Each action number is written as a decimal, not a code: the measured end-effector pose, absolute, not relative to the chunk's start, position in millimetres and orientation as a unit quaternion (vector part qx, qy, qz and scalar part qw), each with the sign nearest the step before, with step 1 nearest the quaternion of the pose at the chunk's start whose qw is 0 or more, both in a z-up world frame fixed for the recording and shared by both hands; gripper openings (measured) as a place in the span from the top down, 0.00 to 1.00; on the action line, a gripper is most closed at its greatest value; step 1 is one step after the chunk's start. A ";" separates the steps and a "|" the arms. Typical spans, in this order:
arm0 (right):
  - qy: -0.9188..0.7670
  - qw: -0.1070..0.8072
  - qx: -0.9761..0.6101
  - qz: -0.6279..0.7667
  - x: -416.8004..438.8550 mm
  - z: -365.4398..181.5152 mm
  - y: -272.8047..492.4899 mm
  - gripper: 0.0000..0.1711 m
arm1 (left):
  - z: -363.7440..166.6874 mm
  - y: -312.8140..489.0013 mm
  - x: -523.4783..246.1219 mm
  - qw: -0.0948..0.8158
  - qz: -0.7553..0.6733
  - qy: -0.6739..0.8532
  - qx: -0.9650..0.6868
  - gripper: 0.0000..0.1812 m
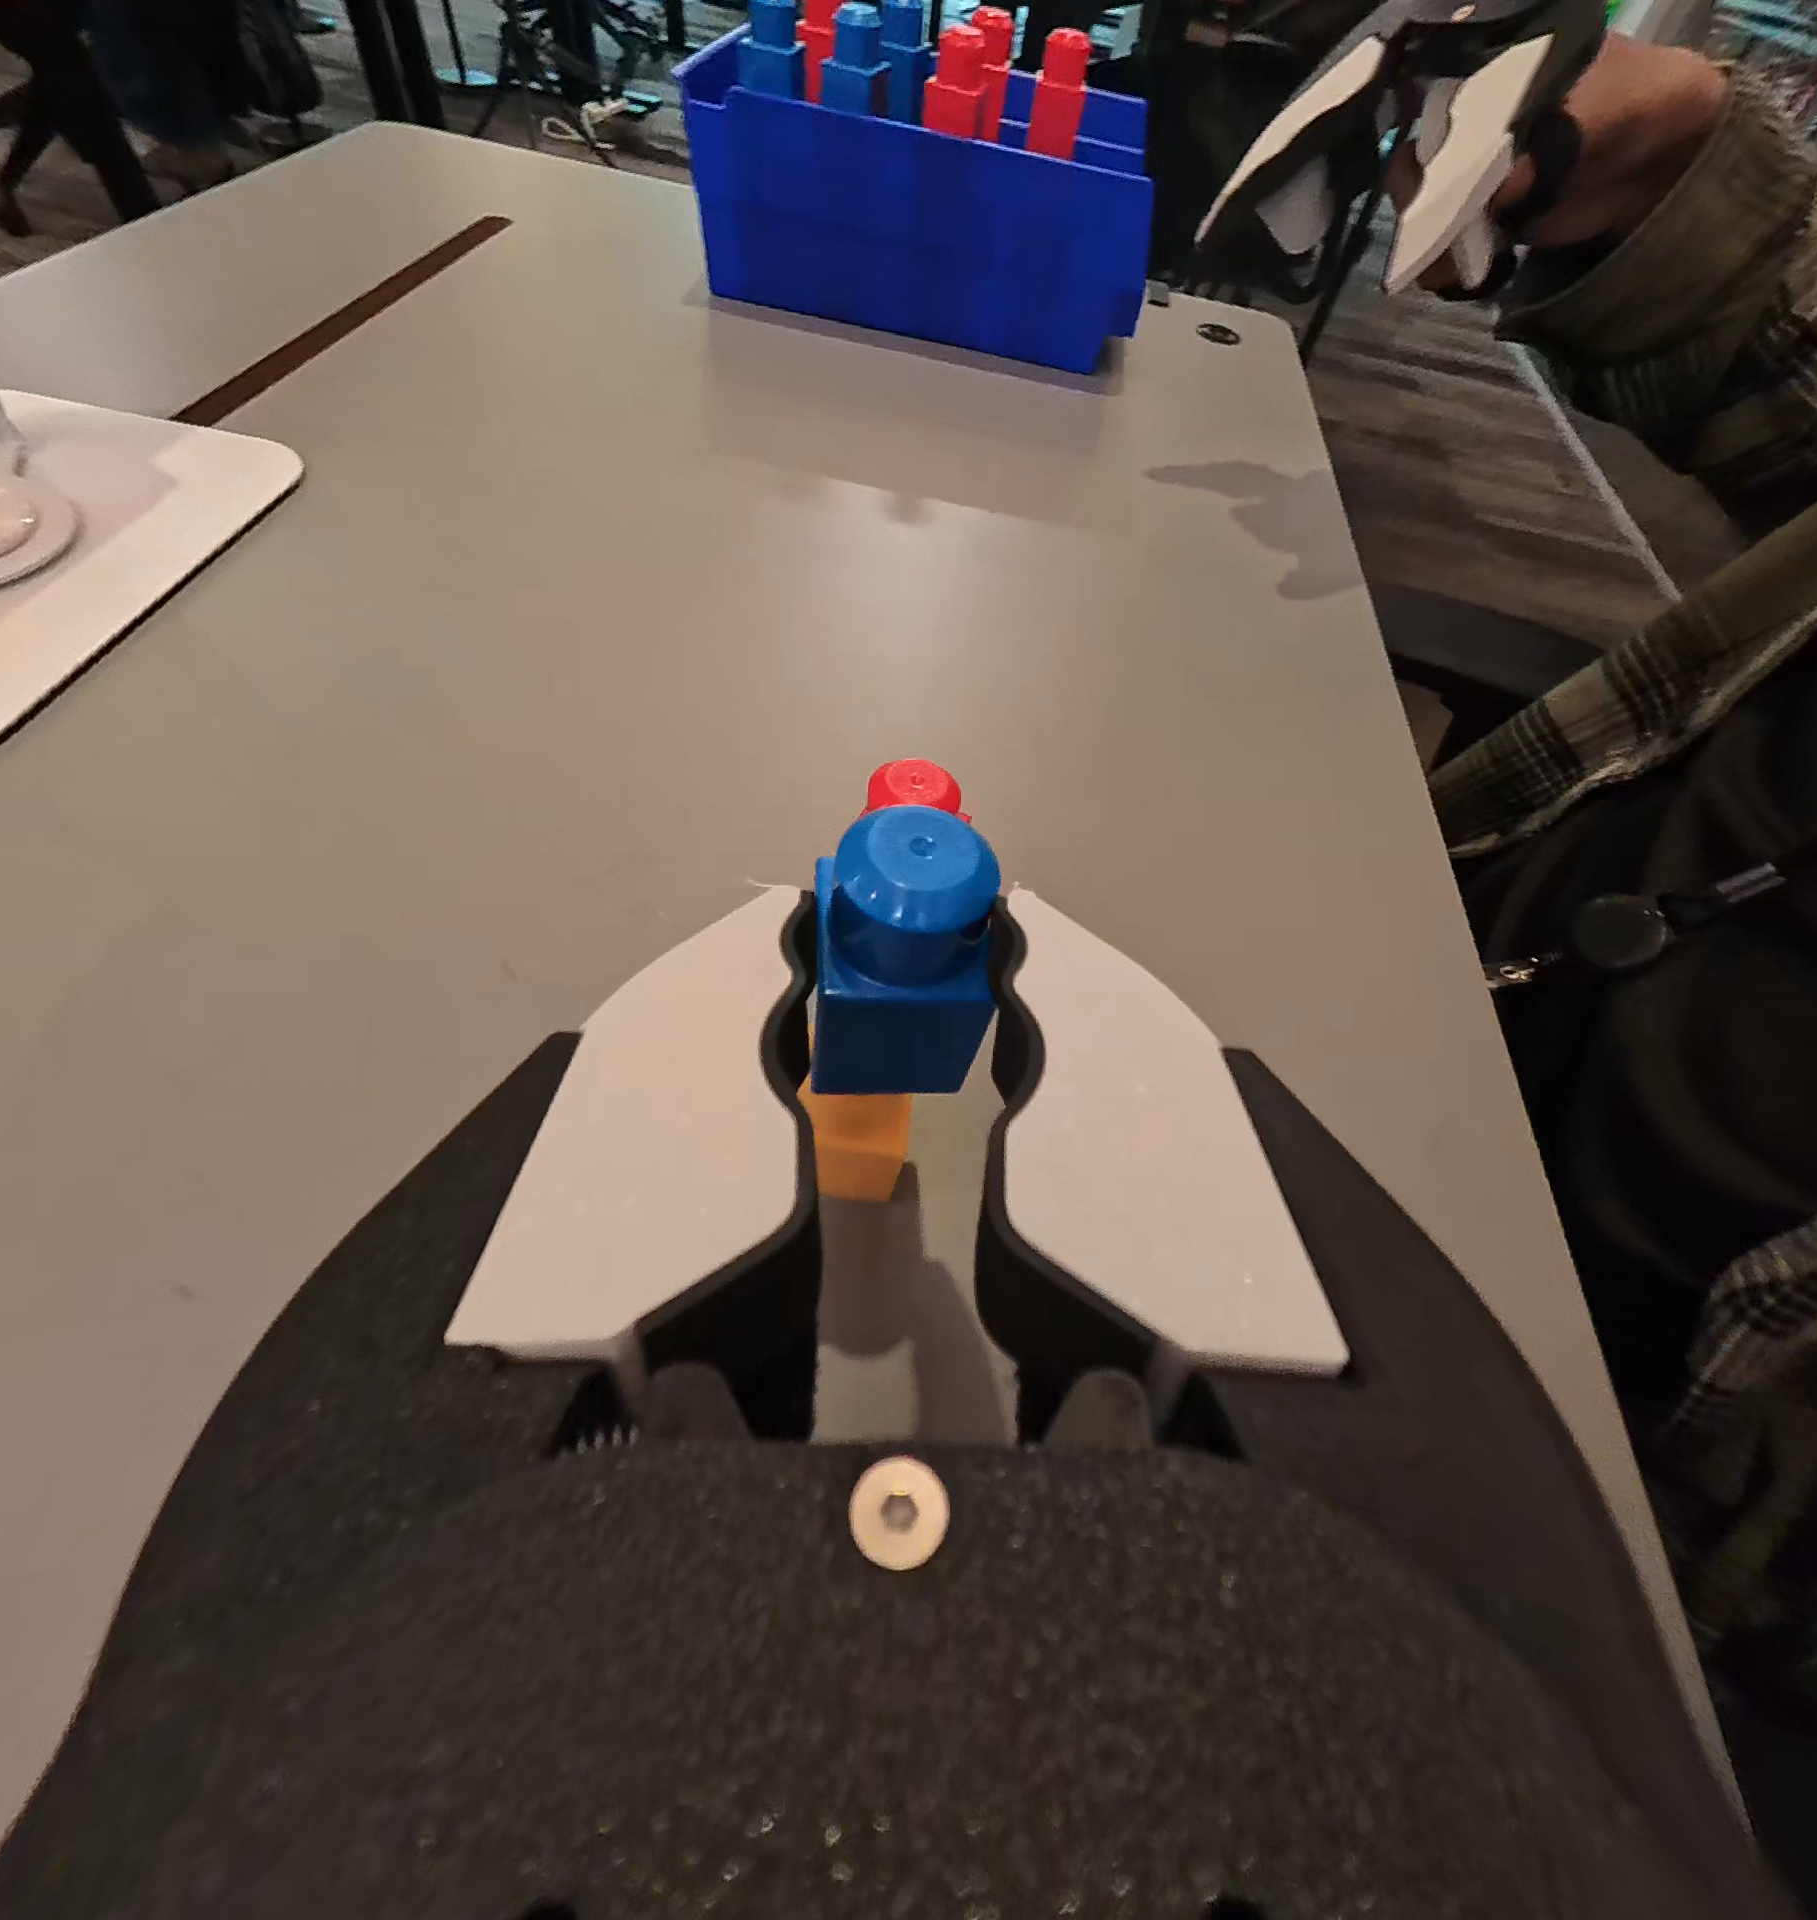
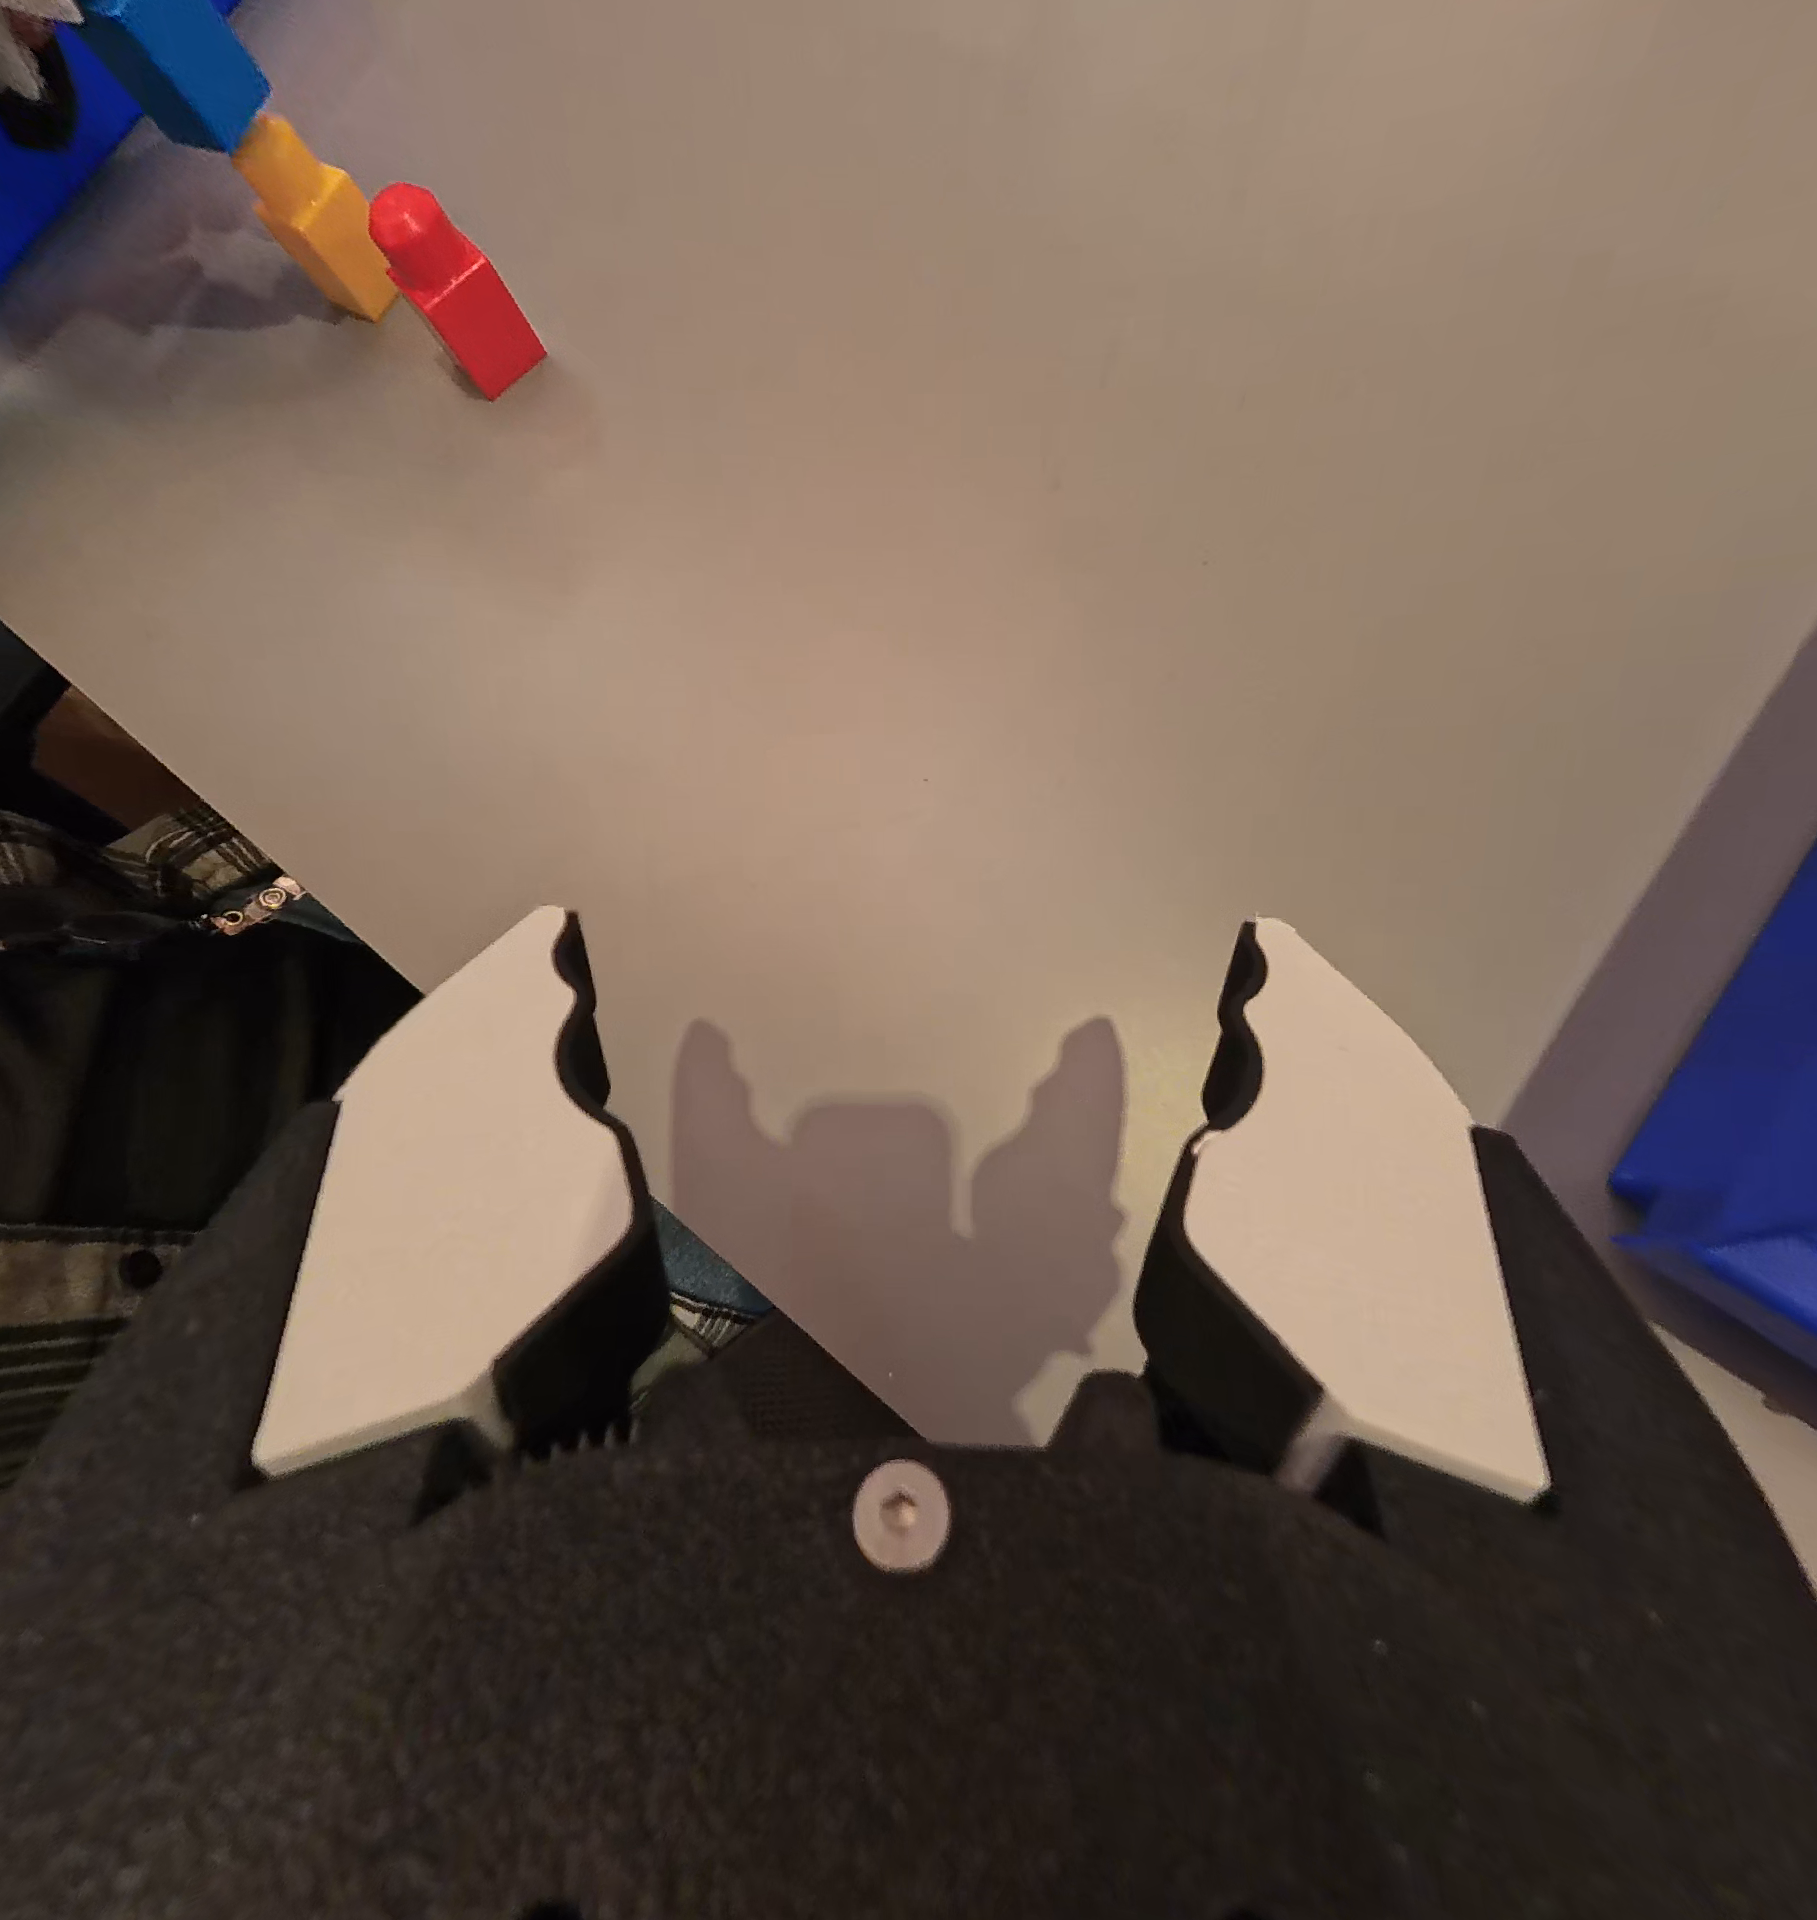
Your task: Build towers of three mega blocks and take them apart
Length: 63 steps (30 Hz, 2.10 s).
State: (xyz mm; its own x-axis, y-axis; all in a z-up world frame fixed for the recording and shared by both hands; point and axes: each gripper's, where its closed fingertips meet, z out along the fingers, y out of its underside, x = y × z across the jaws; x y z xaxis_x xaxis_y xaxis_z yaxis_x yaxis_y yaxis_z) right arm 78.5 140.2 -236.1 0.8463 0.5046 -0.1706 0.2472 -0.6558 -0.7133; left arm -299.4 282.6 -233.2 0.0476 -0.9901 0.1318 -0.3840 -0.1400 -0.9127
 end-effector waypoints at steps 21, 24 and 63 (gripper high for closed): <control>-0.212 0.351 -0.894 0.181 79.5 -240.5 140.8 0.34 | -256.4 288.0 -301.9 0.318 -0.422 0.570 -0.629 0.83; -0.214 0.349 -0.894 0.180 78.5 -241.2 141.5 0.34 | -258.5 287.4 -302.2 0.329 -0.414 0.577 -0.622 0.83; -0.230 0.354 -0.888 0.181 69.9 -235.1 143.2 0.32 | -259.9 303.5 -312.2 0.338 -0.319 0.586 -0.664 0.74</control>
State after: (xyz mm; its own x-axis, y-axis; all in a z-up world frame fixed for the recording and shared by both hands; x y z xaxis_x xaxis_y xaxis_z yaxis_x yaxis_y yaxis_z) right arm 69.9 143.2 -235.1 0.8292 0.5361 -0.1578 0.2802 -0.6432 -0.7126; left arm -312.2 303.5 -259.9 0.1101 -0.9935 0.0271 -0.5629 -0.0848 -0.8221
